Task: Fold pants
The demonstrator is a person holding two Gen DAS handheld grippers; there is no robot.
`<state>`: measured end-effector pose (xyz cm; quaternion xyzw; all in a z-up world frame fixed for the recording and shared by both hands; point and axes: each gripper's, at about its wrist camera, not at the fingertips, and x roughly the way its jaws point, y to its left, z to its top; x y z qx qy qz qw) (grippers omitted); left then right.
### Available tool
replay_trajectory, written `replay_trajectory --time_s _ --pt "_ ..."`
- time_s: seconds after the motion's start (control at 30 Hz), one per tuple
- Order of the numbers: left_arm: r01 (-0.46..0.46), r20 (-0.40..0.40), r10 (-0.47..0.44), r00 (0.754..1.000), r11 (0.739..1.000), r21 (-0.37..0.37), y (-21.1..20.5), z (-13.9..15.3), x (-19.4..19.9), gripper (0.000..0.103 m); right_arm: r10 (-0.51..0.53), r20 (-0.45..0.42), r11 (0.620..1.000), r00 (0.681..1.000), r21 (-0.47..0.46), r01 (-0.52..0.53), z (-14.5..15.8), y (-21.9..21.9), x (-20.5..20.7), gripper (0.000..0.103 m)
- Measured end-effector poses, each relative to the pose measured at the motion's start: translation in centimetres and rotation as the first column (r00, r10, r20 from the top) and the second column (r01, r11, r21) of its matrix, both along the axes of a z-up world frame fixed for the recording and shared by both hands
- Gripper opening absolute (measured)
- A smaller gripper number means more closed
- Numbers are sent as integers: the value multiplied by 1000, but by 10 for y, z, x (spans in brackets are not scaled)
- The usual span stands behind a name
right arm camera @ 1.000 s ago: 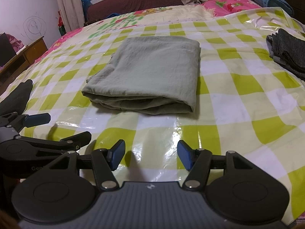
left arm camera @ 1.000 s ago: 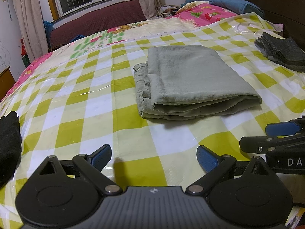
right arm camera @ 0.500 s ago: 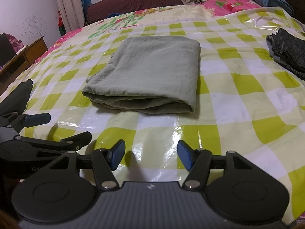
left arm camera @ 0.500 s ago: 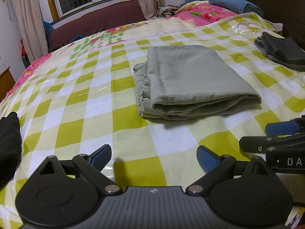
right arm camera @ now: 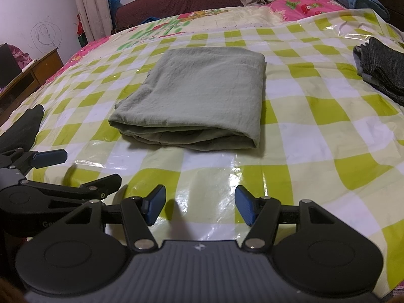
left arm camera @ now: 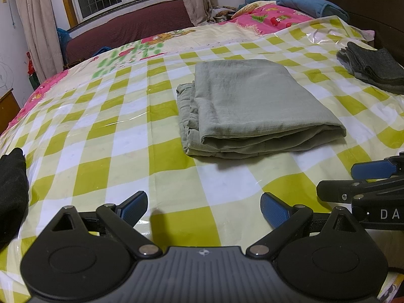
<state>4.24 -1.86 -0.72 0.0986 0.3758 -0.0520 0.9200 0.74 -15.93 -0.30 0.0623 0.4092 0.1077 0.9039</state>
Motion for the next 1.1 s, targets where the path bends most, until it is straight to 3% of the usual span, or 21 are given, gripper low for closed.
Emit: replay_trajectory --time_s 1.1 --pt "1 2 -1 1000 1000 1 0 1 0 103 7 -3 1000 1000 -8 -7 -3 3 -2 62"
